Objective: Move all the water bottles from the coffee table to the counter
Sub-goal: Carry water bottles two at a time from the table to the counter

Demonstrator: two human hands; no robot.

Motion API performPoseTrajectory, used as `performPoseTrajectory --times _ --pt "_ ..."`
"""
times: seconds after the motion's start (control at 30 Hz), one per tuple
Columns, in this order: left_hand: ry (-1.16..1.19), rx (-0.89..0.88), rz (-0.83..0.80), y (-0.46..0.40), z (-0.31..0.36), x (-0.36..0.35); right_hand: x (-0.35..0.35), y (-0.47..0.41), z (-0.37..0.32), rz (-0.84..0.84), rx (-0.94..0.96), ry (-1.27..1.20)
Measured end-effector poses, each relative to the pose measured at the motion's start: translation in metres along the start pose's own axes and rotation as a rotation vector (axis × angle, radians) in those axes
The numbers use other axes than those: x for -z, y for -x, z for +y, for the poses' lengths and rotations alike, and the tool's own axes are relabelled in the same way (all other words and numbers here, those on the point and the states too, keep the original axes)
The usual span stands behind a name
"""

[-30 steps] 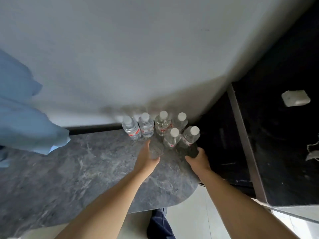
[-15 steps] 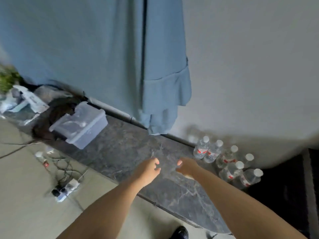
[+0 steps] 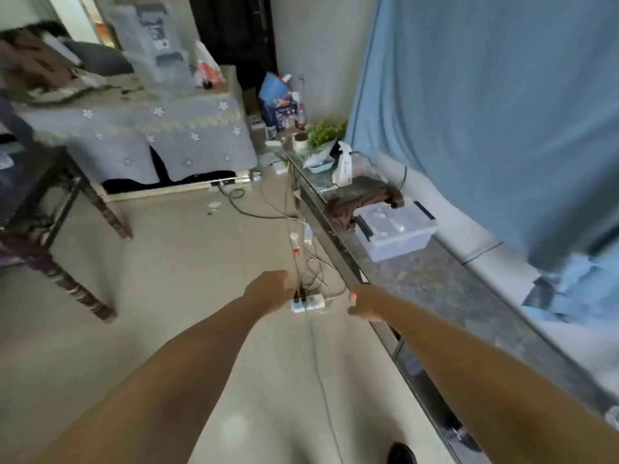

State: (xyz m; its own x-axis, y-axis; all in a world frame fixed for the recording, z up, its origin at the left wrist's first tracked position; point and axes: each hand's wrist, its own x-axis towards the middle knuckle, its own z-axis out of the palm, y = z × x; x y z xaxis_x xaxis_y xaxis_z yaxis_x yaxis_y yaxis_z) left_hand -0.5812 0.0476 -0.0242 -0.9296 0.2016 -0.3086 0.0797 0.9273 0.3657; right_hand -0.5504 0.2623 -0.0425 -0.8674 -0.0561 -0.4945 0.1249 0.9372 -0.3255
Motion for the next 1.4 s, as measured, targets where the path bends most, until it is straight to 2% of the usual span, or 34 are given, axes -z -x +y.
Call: performPoseTrajectory --times 0.23,0.33,0.7,0.87,1.03,1.13,1.4 --pt "0.143 0.257 0.124 0.033 -0.14 0.05 -0.008 -0.071 -0.158 -0.106 0.237 0.247" --pt "0.171 0.345 0.155 0.032 -0.186 0.06 -0.012 -0.096 -0.204 -0.147 0.336 0.307" --pt "0.252 0.635 0.324 -0.038 -0.343 0.163 0.021 -0.258 -0.411 -0.185 0.587 0.486" --pt "0.357 0.711 0.388 -0.052 -0.389 0.19 0.021 -0.31 -0.486 -0.17 0.66 0.552" --pt "0.427 0.817 0.401 -0.048 -0.455 0.211 -0.011 -0.342 -0.575 -0.22 0.75 0.612" --pt "0.464 0.876 0.408 -0.044 -0.506 0.226 -0.034 -0.352 -0.633 -0.271 0.795 0.609" --pt "0.43 0.904 0.454 -0.043 -0.67 0.309 -0.074 -0.388 -0.814 -0.227 0.891 0.587"
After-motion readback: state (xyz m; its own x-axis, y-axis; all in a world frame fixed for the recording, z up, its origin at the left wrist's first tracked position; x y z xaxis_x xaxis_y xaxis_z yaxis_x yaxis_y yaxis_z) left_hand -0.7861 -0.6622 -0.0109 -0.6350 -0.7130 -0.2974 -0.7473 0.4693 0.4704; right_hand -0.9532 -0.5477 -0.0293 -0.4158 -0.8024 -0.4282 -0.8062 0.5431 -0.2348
